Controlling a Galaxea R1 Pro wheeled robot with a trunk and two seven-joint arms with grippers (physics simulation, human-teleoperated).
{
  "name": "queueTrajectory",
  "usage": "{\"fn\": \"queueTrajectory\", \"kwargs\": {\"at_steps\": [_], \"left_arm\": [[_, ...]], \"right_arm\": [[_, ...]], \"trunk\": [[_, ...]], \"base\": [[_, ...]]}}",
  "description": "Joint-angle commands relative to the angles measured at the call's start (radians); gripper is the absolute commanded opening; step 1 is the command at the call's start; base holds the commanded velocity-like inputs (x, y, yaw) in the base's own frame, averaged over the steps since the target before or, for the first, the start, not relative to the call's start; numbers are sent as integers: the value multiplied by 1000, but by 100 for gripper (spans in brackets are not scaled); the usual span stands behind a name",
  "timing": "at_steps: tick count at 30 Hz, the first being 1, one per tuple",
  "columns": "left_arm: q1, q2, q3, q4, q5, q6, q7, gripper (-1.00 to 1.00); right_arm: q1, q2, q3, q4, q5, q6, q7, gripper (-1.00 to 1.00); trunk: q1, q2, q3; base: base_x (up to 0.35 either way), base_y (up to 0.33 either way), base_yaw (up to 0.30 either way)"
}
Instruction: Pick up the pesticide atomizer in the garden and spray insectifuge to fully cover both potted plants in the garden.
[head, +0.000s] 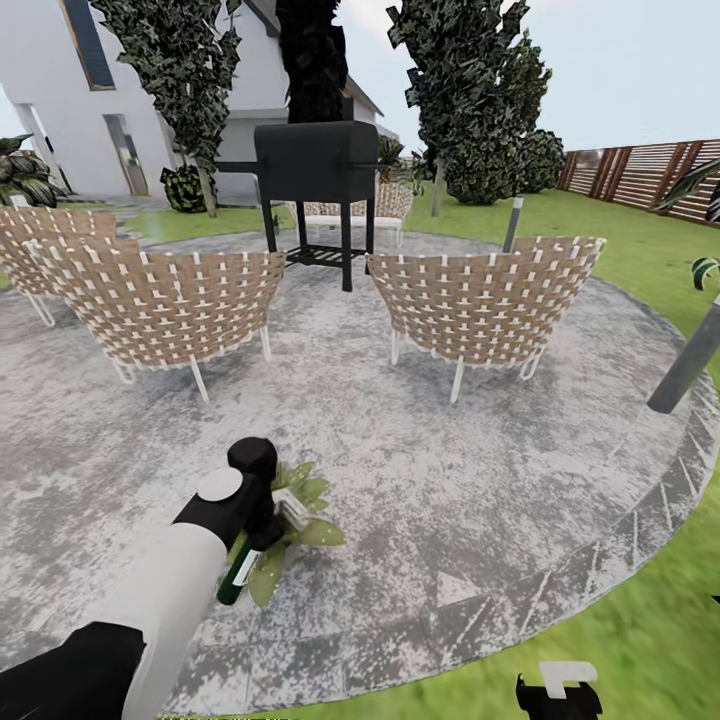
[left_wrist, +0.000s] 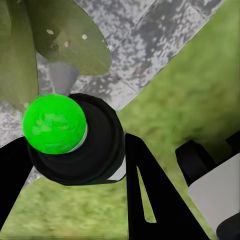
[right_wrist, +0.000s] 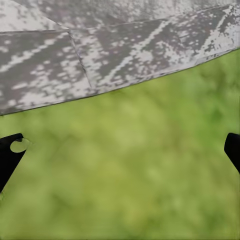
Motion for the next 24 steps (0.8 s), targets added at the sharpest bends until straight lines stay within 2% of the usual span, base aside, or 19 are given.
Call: {"fn": "queueTrajectory", "kwargs": {"at_steps": [1, 6, 14, 17, 19, 24], "left_arm": [[0, 0, -2, 0, -7, 12, -10, -100], [0, 0, -6, -1, -6, 12, -10, -100], [-1, 4, 0, -1, -10, 8, -10, -100], [1, 16, 0, -1, -13, 8, -10, -100], [1, 44, 0, 0, -9, 8, -10, -100], [25, 142, 2, -1, 6, 7, -10, -100]], "right_arm": [[0, 0, 9, 0, -10, -3, -1, 100], [0, 0, 9, 0, -10, -3, -1, 100], [0, 0, 9, 0, -10, -3, -1, 100], [0, 0, 9, 0, -10, -3, -1, 100], [0, 1, 9, 0, -10, -3, -1, 100], [0, 1, 9, 0, -10, -3, -1, 100]], "trunk": [[0, 0, -1], [0, 0, -1], [0, 0, -1], [0, 0, -1], [0, 0, -1], [0, 0, -1]], "base": [[0, 0, 244], [-206, 55, 262], [-122, 288, 18], [-141, 207, 6], [-40, 55, 158], [-6, 8, 261]]}}
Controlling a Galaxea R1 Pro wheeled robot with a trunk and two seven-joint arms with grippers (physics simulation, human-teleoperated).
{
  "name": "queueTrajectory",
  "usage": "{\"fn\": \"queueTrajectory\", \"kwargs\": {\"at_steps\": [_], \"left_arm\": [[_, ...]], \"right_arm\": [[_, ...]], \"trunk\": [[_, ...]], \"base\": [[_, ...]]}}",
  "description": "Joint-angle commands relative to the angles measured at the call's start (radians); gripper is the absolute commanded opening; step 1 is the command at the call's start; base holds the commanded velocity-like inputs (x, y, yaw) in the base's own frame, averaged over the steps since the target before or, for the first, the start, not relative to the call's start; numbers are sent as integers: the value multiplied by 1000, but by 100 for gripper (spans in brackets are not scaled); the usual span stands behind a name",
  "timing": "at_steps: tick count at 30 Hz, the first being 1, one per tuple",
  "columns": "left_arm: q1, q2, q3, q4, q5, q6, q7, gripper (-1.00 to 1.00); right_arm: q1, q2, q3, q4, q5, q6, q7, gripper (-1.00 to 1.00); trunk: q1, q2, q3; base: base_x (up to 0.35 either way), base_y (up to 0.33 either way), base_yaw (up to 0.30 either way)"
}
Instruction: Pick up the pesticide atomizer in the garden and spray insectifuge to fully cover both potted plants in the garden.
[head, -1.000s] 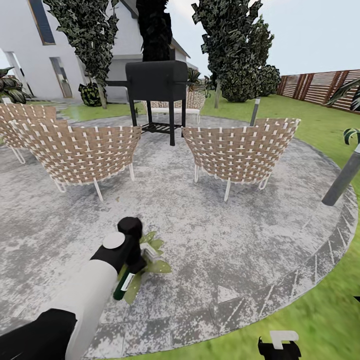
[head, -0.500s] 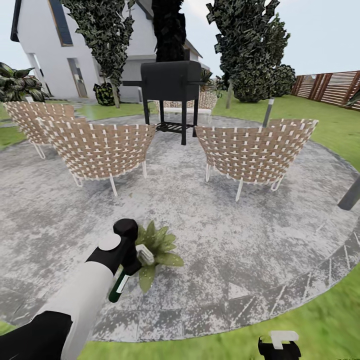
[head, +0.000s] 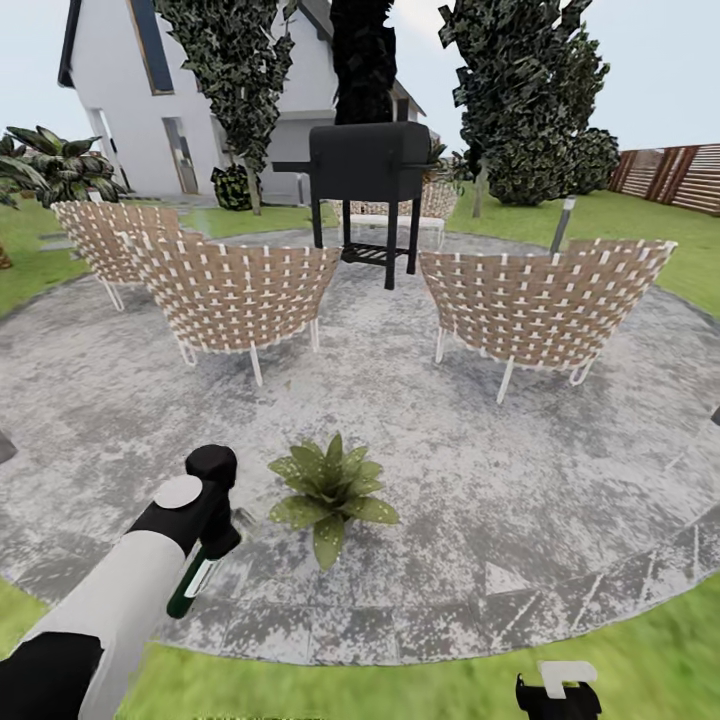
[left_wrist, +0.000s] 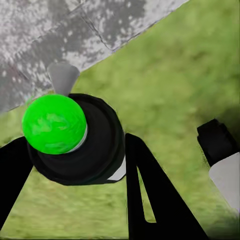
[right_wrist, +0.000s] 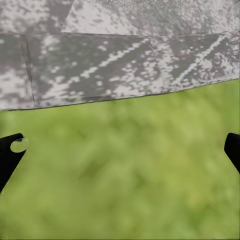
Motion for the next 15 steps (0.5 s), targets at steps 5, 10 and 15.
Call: {"fn": "queueTrajectory", "kwargs": {"at_steps": [5, 10, 15], "left_arm": [[53, 48, -5, -1, 106, 10, -10, -100], [113, 34, -6, -1, 283, -8, 85, -100], [201, 42, -1, 14, 711, -311, 402, -100]], "right_arm": [[0, 0, 9, 0, -10, -3, -1, 100], [0, 0, 10, 0, -10, -3, -1, 100], [0, 4, 12, -3, -8, -3, 5, 100]], "trunk": [[0, 0, -1], [0, 0, -1], [0, 0, -2]], "base": [[0, 0, 278], [0, 0, 278], [0, 0, 266]]}}
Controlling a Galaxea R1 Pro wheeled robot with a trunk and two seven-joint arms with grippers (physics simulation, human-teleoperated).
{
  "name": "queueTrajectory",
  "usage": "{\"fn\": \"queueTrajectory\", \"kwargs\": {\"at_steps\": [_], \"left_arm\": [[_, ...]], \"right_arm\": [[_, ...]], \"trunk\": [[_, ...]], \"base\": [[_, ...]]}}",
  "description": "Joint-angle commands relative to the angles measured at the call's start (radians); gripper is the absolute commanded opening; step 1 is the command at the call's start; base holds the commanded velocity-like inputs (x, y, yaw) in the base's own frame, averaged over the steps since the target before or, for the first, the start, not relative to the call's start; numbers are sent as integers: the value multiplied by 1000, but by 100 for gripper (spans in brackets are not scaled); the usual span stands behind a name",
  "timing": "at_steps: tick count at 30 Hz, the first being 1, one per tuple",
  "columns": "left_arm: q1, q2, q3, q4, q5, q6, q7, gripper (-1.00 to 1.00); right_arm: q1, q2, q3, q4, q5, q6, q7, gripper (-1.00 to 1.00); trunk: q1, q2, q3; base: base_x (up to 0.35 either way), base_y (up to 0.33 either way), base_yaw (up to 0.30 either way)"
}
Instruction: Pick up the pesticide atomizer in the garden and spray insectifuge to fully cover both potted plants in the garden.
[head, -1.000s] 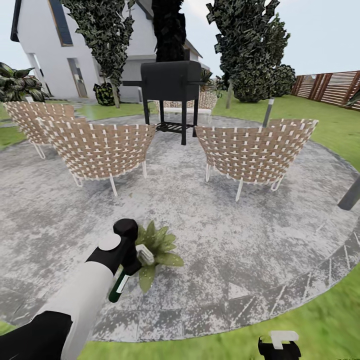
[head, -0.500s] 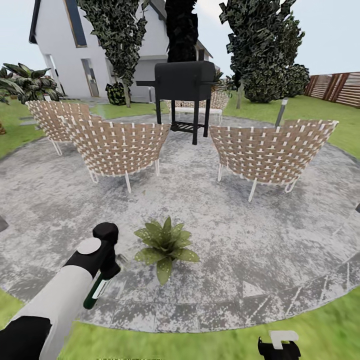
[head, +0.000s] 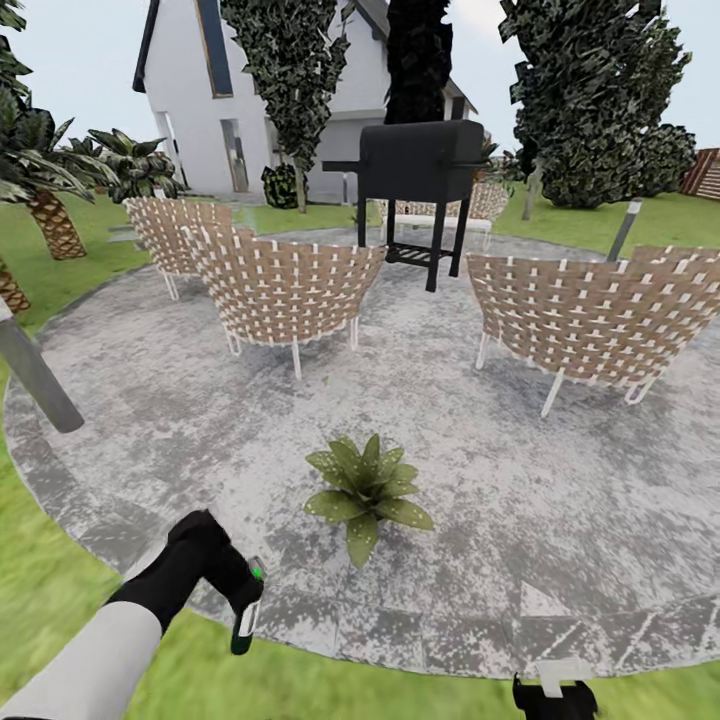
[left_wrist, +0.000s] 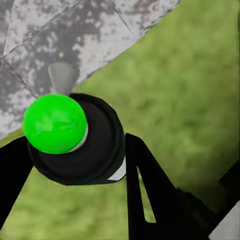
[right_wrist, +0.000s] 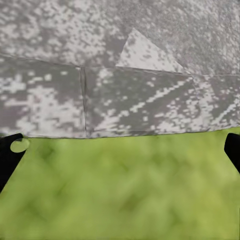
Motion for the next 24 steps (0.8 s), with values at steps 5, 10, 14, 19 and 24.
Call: {"fn": "queueTrajectory", "kwargs": {"at_steps": [5, 10, 14, 19, 24], "left_arm": [[113, 35, 8, 82, 195, -401, 196, -100], [121, 61, 197, 311, 212, -716, 293, -100], [123, 77, 215, 350, 215, -753, 314, -100], [123, 77, 215, 349, 216, -753, 315, -100], [123, 76, 215, 348, 216, -753, 315, -100]], "right_arm": [[0, 2, 17, -5, -5, -3, 2, 100], [0, 3, 16, -6, -5, -5, 2, 100], [0, 3, 16, -6, -6, -6, 88, 100], [0, 4, 16, -6, -6, -6, 90, 100], [0, 4, 16, -6, -6, -5, 91, 100]], "trunk": [[0, 0, -2], [0, 0, -2], [0, 0, -2], [0, 0, -2], [0, 0, -2]], "base": [[0, 0, 42], [0, 0, 1], [0, 0, 0], [0, 0, 0], [0, 0, 0]]}}
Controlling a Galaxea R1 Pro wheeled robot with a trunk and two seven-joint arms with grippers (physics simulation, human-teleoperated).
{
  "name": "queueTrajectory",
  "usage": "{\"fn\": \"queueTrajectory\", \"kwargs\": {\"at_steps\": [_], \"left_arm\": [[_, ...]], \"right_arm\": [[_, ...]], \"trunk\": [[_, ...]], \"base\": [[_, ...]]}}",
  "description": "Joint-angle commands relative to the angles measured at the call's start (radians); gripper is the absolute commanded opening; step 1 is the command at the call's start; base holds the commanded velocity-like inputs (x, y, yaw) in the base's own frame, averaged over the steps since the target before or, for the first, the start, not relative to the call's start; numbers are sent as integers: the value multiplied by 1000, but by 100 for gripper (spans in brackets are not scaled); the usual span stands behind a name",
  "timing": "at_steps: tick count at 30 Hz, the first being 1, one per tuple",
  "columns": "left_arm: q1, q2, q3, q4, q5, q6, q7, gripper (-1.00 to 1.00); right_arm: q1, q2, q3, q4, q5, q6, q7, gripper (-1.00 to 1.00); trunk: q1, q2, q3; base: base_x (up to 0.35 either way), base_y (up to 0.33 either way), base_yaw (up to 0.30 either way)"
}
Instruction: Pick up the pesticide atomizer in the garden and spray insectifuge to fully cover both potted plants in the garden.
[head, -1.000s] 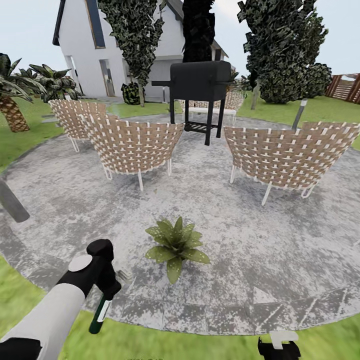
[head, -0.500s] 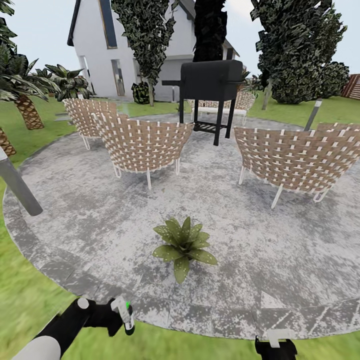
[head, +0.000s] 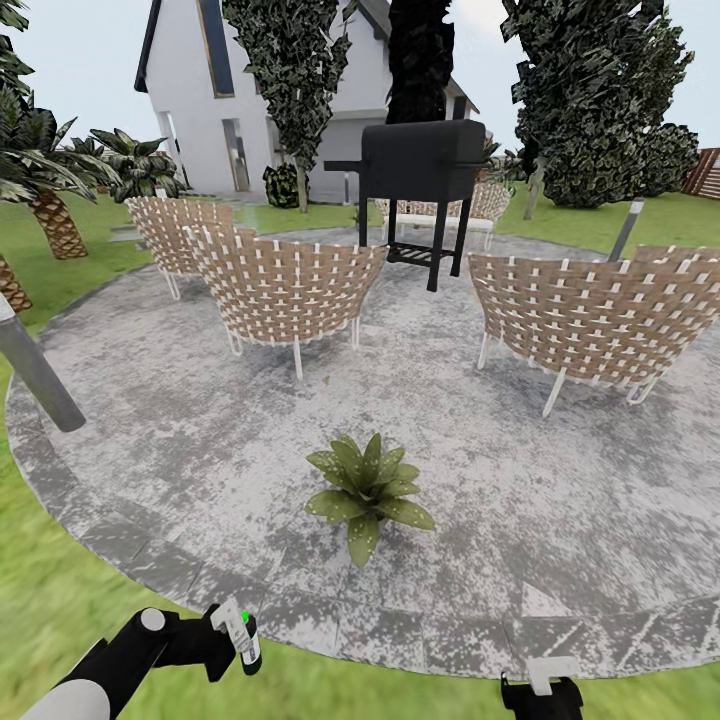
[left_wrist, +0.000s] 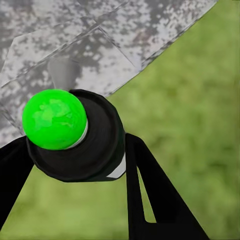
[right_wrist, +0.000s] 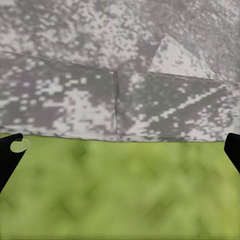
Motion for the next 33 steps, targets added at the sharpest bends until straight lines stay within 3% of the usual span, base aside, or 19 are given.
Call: {"fn": "queueTrajectory", "kwargs": {"at_steps": [1, 16, 18, 19, 24, 26, 28, 31, 32, 33], "left_arm": [[0, -1, 7, 0, -11, -9, -4, -100], [0, 3, 17, 7, -11, -9, -3, -100], [0, 11, 20, 8, -12, -11, -4, -100], [-1, 19, 20, 8, -15, -11, -4, -100], [-6, 37, 8, 0, -28, -12, -7, -100], [-10, 39, 4, -3, -45, -12, -8, -100], [-13, 37, -8, -3, -81, -12, -9, -100], [-16, 27, -36, -5, -119, -13, -12, -100], [-19, 21, -75, -6, -127, -13, -14, -100], [-20, 19, -91, -6, -128, -12, -15, -100]], "right_arm": [[0, 0, 9, 0, -10, -3, -1, 100], [0, -1, 13, -25, 3, -3, 11, 100], [0, -5, 38, -101, 47, -1, 72, 100], [0, -7, 52, -153, 86, 0, 135, 100], [0, -9, 68, -298, 207, 4, 339, 100], [0, -9, 68, -347, 287, 6, 431, 100], [-2, -8, 68, -391, 392, 8, 541, 100], [-15, -1, 66, -437, 444, 17, 647, 100], [-36, 8, 66, -485, 452, 94, 733, 100], [-42, 10, 66, -513, 453, 131, 762, 100]], "trunk": [[0, 0, -1], [0, 0, -1], [0, 0, -1], [0, 0, -1], [0, 0, -1], [0, 0, -1], [0, 0, -1], [0, 0, -1], [0, 0, -1], [0, 0, -1]], "base": [[0, 0, 0], [-50, -40, 0], [-45, -33, 0], [-18, -13, 0], [-4, -3, 0], [0, 0, 0], [0, 0, 0], [0, 0, 0], [0, 0, 0], [0, 0, 0]]}}
